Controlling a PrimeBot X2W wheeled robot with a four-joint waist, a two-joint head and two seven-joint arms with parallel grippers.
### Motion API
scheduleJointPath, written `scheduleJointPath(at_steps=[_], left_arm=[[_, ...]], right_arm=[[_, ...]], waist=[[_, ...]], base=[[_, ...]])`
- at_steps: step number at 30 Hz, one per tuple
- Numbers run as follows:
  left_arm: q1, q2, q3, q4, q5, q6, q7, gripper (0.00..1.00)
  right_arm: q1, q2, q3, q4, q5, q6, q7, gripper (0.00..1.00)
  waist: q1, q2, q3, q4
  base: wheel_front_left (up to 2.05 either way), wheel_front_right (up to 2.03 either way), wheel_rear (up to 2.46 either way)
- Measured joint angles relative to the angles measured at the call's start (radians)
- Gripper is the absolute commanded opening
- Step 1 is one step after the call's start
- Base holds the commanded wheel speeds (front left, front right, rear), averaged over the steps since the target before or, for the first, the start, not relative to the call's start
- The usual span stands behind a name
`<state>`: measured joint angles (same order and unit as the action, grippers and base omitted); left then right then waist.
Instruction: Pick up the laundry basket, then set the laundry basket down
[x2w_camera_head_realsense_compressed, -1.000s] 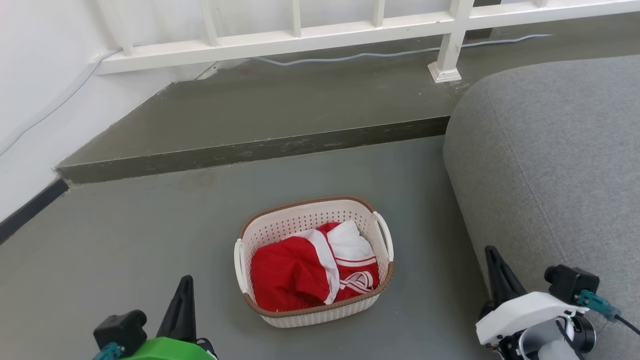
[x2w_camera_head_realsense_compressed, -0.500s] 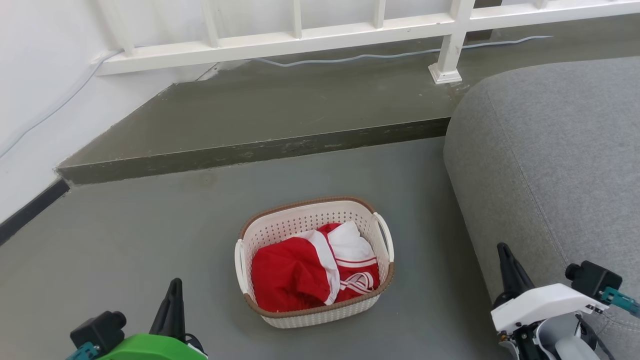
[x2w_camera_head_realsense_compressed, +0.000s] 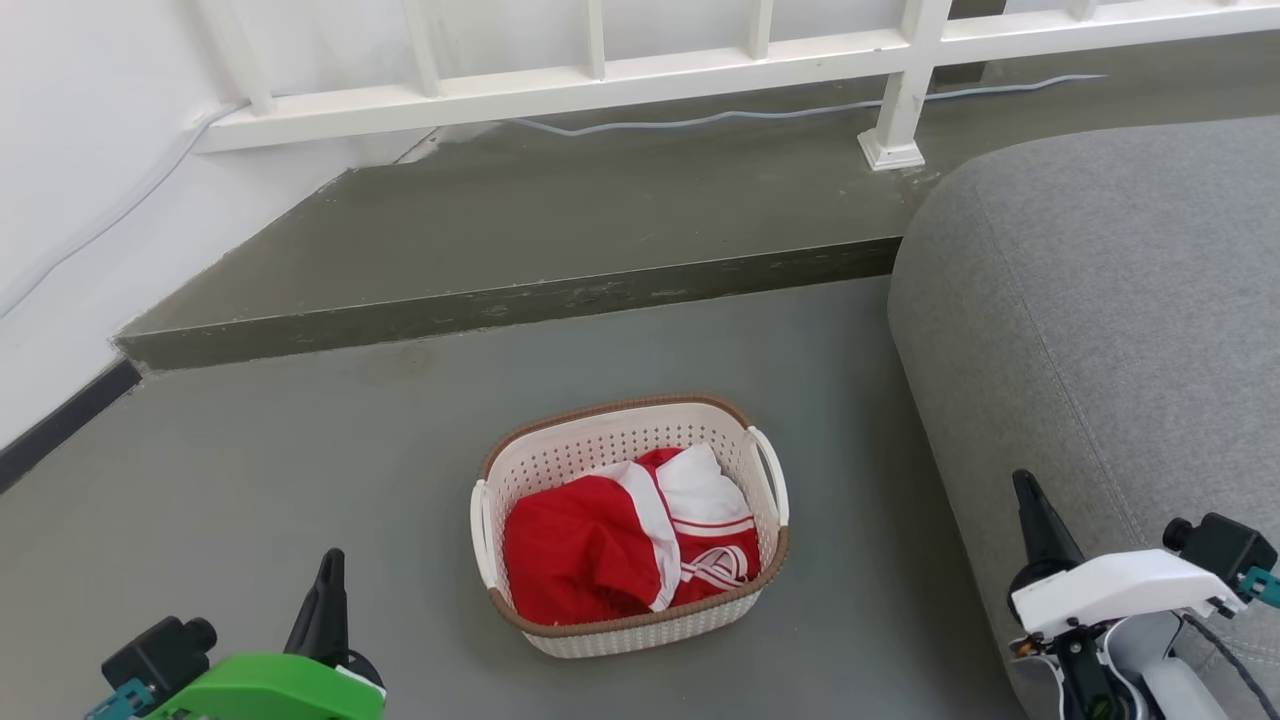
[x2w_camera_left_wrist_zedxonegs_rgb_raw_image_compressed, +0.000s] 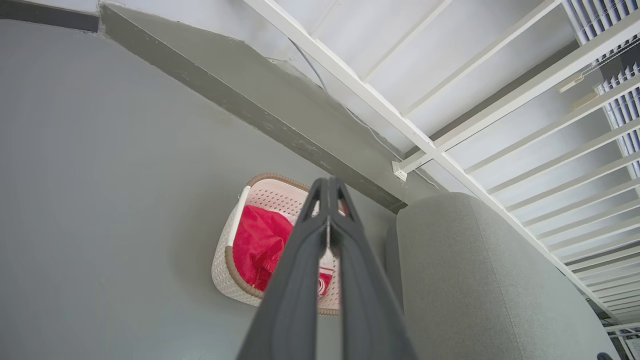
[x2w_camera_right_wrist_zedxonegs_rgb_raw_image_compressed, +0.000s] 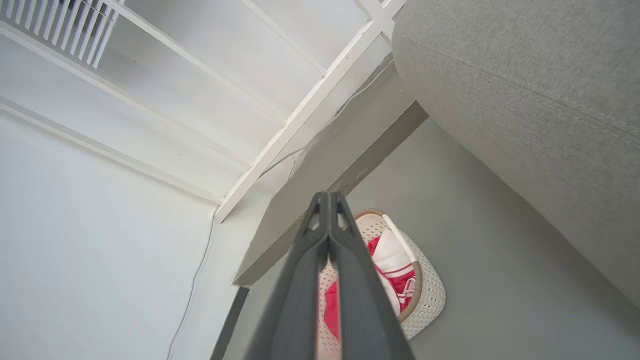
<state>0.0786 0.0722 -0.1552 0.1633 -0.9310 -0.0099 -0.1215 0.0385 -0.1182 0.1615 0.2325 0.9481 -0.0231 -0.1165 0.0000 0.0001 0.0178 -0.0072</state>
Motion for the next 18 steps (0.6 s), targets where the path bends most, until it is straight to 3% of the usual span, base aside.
scheduleJointPath(at_steps=[18], left_arm=[[-0.034, 0.006, 0.045, 0.026, -0.223, -0.03, 0.051, 0.0]], right_arm=[[-0.024, 0.008, -0.065, 0.005, 0.218, 0.041, 0.05, 0.0]], waist=[[0.0, 0.0, -0.004, 0.002]], base=[[0.0, 0.0, 0.0]])
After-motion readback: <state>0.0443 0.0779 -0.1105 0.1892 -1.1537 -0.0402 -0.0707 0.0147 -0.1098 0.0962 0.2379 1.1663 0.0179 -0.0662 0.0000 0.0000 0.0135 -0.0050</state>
